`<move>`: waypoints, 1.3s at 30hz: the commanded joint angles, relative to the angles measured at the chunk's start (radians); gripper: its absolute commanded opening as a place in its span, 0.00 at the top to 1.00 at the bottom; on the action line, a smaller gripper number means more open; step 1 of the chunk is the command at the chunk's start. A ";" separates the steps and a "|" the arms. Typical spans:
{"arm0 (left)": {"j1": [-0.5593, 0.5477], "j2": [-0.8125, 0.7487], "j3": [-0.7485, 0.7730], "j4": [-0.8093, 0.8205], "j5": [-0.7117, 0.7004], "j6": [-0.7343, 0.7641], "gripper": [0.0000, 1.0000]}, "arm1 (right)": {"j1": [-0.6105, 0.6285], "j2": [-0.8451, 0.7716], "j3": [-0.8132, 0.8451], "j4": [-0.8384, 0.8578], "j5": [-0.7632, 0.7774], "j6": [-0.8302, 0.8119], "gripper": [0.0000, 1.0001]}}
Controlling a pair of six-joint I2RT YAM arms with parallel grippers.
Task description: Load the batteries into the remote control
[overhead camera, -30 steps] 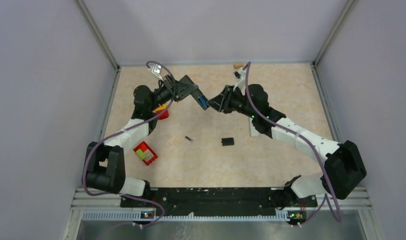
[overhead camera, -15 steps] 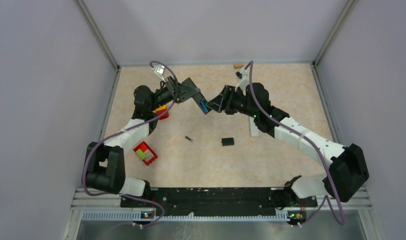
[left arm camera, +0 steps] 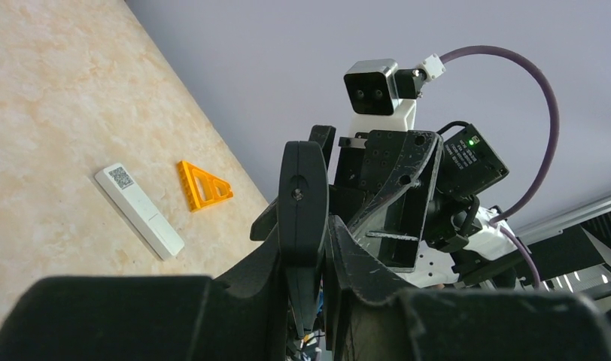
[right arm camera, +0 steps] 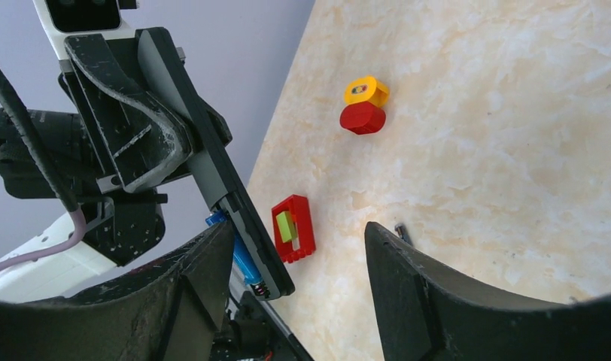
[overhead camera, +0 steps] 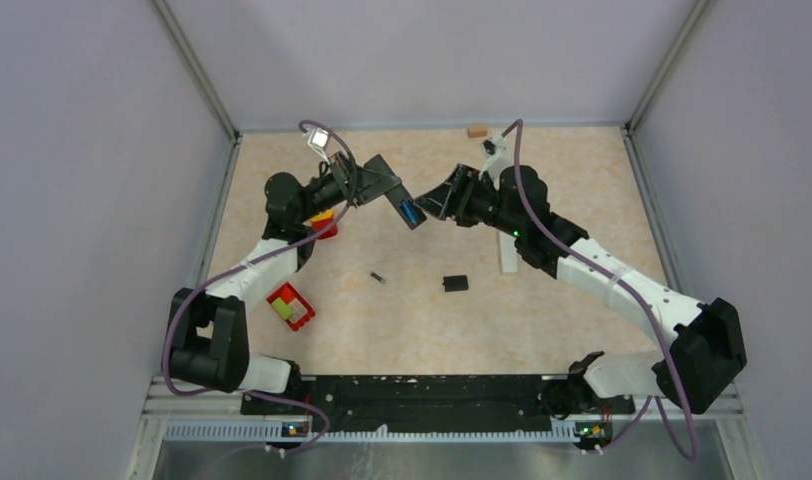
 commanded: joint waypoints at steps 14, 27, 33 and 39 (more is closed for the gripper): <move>-0.003 -0.022 0.023 0.170 0.008 -0.072 1.00 | -0.001 0.007 0.001 0.200 -0.072 0.172 0.26; -0.003 -0.019 0.020 0.189 0.008 -0.078 1.00 | -0.001 0.080 -0.008 0.306 -0.153 0.296 0.35; -0.003 -0.020 0.027 0.190 0.004 -0.095 1.00 | -0.001 0.082 -0.023 0.321 -0.169 0.299 0.47; -0.003 -0.023 0.033 0.183 -0.003 -0.111 1.00 | -0.001 0.084 -0.042 0.342 -0.176 0.301 0.53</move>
